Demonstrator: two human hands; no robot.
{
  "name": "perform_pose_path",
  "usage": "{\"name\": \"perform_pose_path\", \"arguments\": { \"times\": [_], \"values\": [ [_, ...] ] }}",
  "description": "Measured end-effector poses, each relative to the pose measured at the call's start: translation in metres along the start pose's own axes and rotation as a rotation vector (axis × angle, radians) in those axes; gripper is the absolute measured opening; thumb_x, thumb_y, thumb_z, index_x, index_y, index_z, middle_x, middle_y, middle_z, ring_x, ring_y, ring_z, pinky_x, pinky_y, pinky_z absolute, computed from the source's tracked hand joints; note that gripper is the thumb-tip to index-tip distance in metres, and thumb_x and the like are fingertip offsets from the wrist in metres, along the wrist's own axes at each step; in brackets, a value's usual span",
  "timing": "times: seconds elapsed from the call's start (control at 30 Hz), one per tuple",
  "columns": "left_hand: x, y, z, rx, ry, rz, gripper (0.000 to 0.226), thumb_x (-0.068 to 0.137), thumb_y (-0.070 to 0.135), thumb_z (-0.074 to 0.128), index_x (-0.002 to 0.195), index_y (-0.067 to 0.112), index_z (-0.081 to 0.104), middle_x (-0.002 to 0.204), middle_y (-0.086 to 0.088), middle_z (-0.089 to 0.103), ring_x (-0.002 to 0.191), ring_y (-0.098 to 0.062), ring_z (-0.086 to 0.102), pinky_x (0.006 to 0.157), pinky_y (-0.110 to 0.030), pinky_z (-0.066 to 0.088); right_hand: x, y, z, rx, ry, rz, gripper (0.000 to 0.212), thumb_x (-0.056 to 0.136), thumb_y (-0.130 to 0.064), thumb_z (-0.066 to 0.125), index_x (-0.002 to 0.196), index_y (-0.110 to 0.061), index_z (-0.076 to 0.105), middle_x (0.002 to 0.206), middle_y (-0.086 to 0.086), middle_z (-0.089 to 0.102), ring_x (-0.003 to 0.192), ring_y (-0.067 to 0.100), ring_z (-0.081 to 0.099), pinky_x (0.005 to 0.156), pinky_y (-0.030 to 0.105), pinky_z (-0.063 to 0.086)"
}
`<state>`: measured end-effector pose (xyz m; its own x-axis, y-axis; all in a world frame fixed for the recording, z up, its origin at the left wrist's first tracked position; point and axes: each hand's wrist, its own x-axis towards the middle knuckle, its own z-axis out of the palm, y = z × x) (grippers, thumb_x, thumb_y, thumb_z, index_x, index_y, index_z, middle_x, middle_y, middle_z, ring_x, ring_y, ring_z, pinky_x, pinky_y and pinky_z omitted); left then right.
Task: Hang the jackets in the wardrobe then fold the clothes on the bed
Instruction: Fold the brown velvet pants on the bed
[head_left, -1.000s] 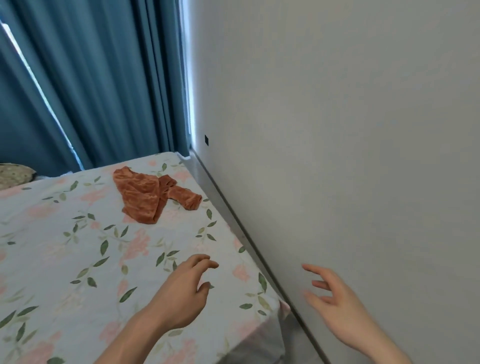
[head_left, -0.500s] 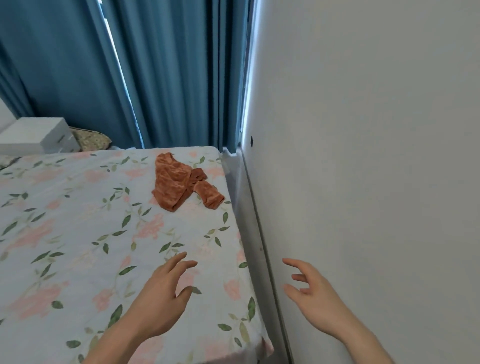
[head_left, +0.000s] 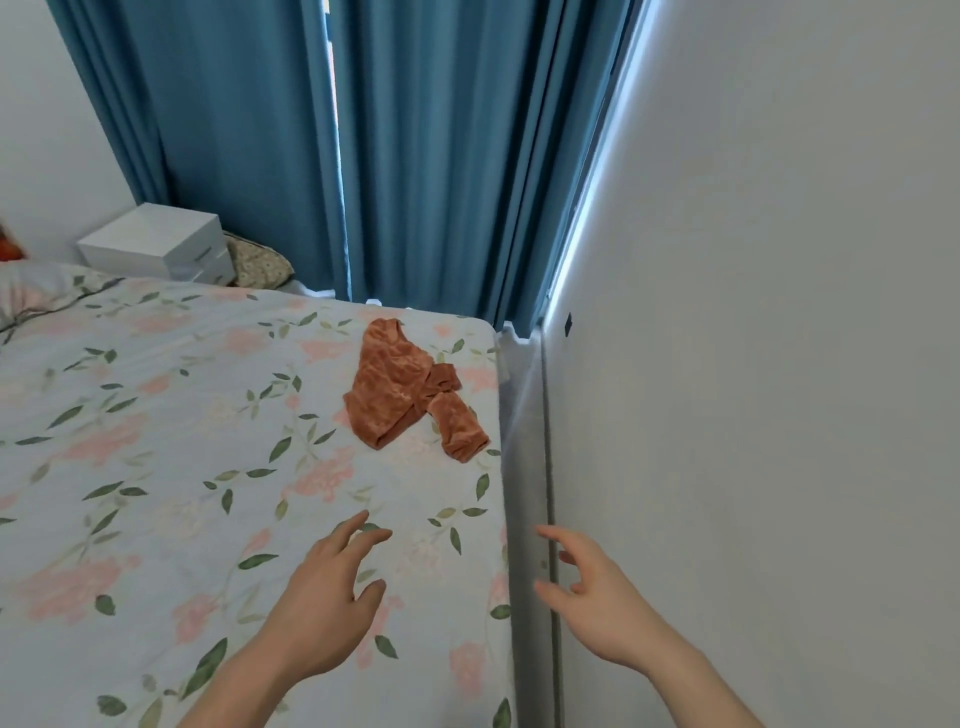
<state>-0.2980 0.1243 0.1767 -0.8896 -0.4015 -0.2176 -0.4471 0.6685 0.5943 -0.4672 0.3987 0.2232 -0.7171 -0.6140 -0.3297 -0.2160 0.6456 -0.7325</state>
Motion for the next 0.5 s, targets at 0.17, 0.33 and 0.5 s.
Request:
{"name": "perform_pose_path", "arguments": {
  "times": [0.17,0.33,0.5],
  "values": [
    [0.038,0.003,0.004,-0.025,0.063,-0.113,0.052,0.102,0.035,0.053,0.150,0.045,0.035,0.168,0.019,0.010,0.147,-0.011,0.029,0.116,-0.031,0.033,0.103,0.000,-0.011,-0.043,-0.096,-0.060,0.055,0.094,-0.037,0.064,0.143,-0.049,0.043,0.135,-0.038,0.040,0.132,-0.003,0.041,0.112,0.032,0.043],
    [0.083,0.012,0.021,-0.071,0.146,-0.276,0.049,0.102,0.034,0.052,0.147,0.048,0.036,0.166,0.022,0.012,0.151,-0.012,0.023,0.120,-0.033,0.029,0.209,0.012,-0.019,-0.094,-0.248,-0.127,0.055,0.093,-0.037,0.064,0.142,-0.050,0.042,0.141,-0.029,0.041,0.131,0.001,0.042,0.109,0.036,0.046],
    [0.153,0.050,0.045,-0.140,0.190,-0.428,0.044,0.101,0.031,0.053,0.138,0.052,0.039,0.157,0.030,0.013,0.138,-0.011,0.039,0.106,-0.027,0.040,0.320,0.034,-0.053,-0.122,-0.421,-0.142,0.060,0.095,-0.033,0.063,0.147,-0.044,0.038,0.146,-0.021,0.038,0.132,0.007,0.042,0.107,0.029,0.040]
  ]
}}
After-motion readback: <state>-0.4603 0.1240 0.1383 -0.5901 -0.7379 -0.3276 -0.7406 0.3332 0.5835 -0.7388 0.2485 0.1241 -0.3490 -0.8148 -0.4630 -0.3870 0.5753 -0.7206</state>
